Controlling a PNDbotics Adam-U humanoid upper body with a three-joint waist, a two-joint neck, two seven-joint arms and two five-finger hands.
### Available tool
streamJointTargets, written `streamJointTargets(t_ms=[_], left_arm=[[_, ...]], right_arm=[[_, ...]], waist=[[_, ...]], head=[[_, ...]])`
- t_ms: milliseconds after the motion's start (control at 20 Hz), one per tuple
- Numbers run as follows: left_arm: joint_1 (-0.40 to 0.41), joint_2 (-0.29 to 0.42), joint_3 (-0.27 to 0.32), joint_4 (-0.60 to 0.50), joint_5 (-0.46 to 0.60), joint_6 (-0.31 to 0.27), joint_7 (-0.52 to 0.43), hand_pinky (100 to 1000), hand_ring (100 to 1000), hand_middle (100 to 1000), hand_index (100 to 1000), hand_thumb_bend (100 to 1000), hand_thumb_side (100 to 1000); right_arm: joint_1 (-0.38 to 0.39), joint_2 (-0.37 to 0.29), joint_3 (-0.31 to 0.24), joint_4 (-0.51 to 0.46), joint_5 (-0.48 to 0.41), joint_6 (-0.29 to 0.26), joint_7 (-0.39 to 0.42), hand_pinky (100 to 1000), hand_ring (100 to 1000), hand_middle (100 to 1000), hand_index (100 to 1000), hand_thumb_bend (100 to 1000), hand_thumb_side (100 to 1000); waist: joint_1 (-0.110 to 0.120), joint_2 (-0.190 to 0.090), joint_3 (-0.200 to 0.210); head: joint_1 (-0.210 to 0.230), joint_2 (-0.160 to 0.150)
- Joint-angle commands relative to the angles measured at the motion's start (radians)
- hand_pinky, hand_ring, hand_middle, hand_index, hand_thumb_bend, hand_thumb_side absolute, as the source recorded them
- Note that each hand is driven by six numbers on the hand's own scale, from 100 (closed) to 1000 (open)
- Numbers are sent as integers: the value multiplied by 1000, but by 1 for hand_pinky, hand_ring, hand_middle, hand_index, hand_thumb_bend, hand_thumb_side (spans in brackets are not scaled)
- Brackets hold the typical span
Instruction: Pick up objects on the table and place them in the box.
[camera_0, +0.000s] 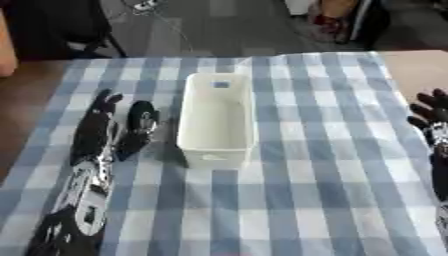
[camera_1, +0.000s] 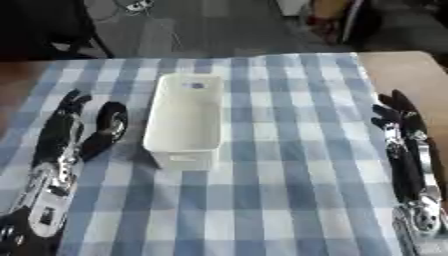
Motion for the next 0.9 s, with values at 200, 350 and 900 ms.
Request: streamJointTargets(t_ms=[200, 350, 900], left_arm=[[-35, 10, 11, 12, -16, 15, 3, 867, 943, 1000, 924, 831, 791], [-43, 10, 12, 27, -20, 19, 2, 867, 943, 1000, 921, 807, 785], [-63, 20, 8, 84, -34, 23, -8, 872, 945, 1000, 904, 762, 791]], right_arm=[[-7, -10, -2, -13, -2, -2, 2, 871, 880, 870, 969, 100, 713], [-7, -10, -2, -12, -2, -2, 2, 871, 880, 870, 969, 100, 713], [-7, -11, -2, -11, -2, -2, 2, 871, 880, 870, 969, 100, 712]], waist=[[-4, -12, -1], [-4, -12, -1], [-3, -13, -2]], head=[[-4, -12], [-3, -11], [-4, -7]])
